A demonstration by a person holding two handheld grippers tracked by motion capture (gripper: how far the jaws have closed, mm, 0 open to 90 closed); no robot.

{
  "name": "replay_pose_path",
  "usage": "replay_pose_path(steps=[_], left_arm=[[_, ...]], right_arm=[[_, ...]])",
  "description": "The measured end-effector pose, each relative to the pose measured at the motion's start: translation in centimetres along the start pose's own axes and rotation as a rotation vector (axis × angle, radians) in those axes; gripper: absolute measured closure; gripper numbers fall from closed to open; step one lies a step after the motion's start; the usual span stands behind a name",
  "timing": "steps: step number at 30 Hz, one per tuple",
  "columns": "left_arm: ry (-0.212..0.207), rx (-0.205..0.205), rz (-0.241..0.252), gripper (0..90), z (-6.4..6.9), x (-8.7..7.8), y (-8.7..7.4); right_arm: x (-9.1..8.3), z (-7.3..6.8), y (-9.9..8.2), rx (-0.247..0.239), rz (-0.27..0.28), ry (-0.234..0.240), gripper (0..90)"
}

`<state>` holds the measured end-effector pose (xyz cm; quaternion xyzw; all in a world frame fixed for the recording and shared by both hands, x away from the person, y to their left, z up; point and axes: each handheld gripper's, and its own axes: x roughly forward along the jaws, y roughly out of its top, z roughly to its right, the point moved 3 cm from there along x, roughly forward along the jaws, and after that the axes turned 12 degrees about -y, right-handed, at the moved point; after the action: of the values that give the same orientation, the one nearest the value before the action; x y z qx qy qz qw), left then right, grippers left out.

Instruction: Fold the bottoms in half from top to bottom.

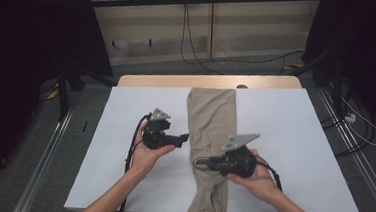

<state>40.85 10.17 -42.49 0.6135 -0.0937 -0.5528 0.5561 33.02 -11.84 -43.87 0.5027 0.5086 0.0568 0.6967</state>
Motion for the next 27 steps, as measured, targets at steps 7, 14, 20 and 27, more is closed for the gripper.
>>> replay_pose_path(steps=[7,14,20,27], left_arm=[[-0.045,0.022,-0.024,16.0,1.3,-1.2,-3.1],[-0.074,0.032,-0.042,15.7,1.6,-0.3,-3.5],[-0.053,0.016,-0.03,15.8,1.2,-0.3,-3.4],[-0.025,-0.003,-0.004,17.1,0.3,-0.5,-3.2]], right_arm=[[2.2,-4.6,-0.5,-0.119,-0.073,0.131,60.1],[2.5,-6.5,-1.9,-0.251,-0.116,0.133,53.2],[2.1,-7.0,-2.3,-0.292,-0.092,0.14,89.9],[0.7,-5.4,-0.1,-0.131,-0.007,0.144,90.0]])
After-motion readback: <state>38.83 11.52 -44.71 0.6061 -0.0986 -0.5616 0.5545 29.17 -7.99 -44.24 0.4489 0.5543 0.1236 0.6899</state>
